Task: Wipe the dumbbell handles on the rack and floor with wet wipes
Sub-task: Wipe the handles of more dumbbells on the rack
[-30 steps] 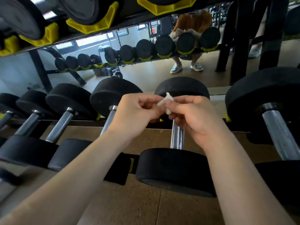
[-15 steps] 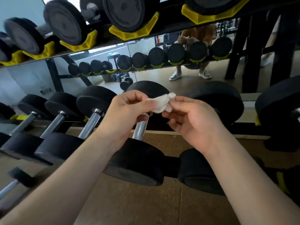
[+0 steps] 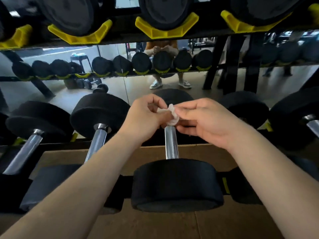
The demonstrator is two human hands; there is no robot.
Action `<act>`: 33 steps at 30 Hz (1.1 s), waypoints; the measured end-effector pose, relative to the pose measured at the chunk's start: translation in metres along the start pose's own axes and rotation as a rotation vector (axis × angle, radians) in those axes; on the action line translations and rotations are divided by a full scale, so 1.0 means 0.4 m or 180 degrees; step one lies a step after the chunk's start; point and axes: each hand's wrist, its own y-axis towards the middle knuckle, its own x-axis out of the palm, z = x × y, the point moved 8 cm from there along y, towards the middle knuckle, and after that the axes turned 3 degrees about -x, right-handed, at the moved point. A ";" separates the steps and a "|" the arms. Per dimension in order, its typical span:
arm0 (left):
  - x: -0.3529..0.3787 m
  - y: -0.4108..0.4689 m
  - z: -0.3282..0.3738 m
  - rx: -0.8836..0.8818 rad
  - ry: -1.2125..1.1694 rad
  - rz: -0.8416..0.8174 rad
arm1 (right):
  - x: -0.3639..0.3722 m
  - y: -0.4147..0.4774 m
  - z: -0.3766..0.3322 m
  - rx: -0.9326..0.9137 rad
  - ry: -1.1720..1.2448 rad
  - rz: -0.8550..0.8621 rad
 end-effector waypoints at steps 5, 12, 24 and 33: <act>-0.008 0.085 -0.077 0.0028 0.0680 -0.0058 | -0.029 0.060 0.061 0.0332 -0.0396 0.0413; 0.023 0.088 -0.079 0.0470 0.2120 0.0198 | -0.055 0.105 0.123 0.0068 -0.2317 0.0985; 0.076 0.075 -0.132 0.0252 0.2046 -0.0188 | -0.059 0.107 0.136 -0.0673 -0.2486 0.0769; 0.077 0.008 -0.139 0.0048 0.1732 -0.0837 | -0.035 0.124 0.119 -0.0762 -0.2735 0.0470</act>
